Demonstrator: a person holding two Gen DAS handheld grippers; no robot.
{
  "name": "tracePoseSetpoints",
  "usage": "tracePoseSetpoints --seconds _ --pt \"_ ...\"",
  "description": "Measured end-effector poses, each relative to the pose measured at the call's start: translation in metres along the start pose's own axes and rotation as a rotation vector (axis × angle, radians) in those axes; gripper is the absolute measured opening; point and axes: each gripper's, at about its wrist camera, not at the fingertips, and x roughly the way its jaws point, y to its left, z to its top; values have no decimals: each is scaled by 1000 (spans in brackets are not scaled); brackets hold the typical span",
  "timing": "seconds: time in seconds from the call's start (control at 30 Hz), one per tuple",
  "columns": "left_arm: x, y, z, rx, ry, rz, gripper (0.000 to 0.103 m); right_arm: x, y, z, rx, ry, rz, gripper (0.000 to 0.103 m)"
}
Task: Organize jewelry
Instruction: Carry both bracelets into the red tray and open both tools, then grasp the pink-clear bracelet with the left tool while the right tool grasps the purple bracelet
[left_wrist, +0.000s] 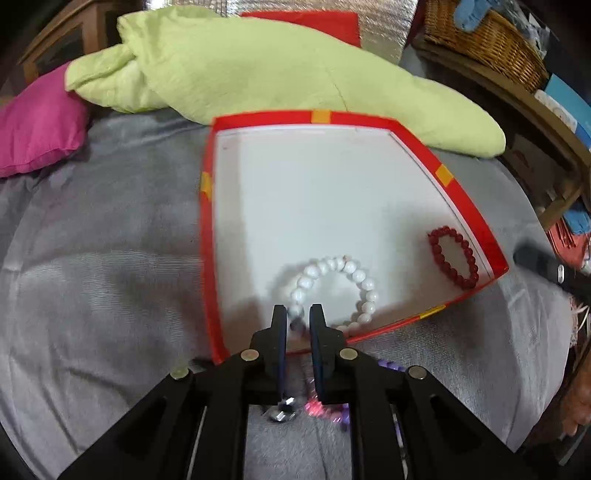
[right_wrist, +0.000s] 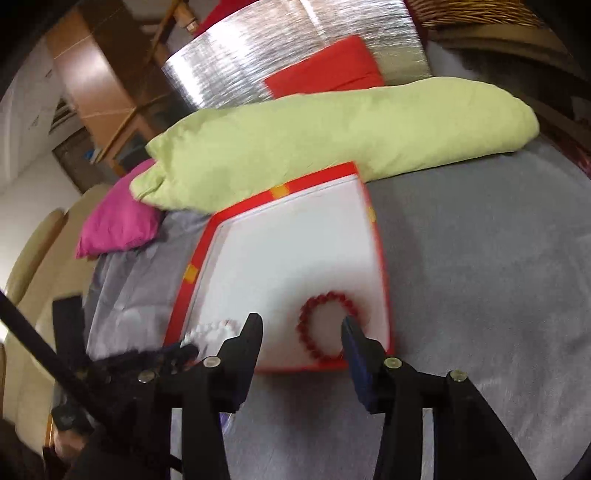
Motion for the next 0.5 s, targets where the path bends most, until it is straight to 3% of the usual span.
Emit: tracePoseSetpoints --seconds 0.07,0.13,0.2,0.37,0.5 --pt "-25 12 0 -53 -89 -6 13 -5 7 -8 -19 32 39 39" --pt "-44 21 -5 -98 -147 -9 32 -8 15 -17 -34 70 89 39" --pt "-58 32 -12 -148 -187 19 45 -5 26 -28 -53 123 142 39" --pt "-65 45 -39 -200 -134 39 45 20 51 -53 -118 207 138 39" --pt "-67 47 -56 -197 -99 52 45 36 49 -53 -85 218 117 39"
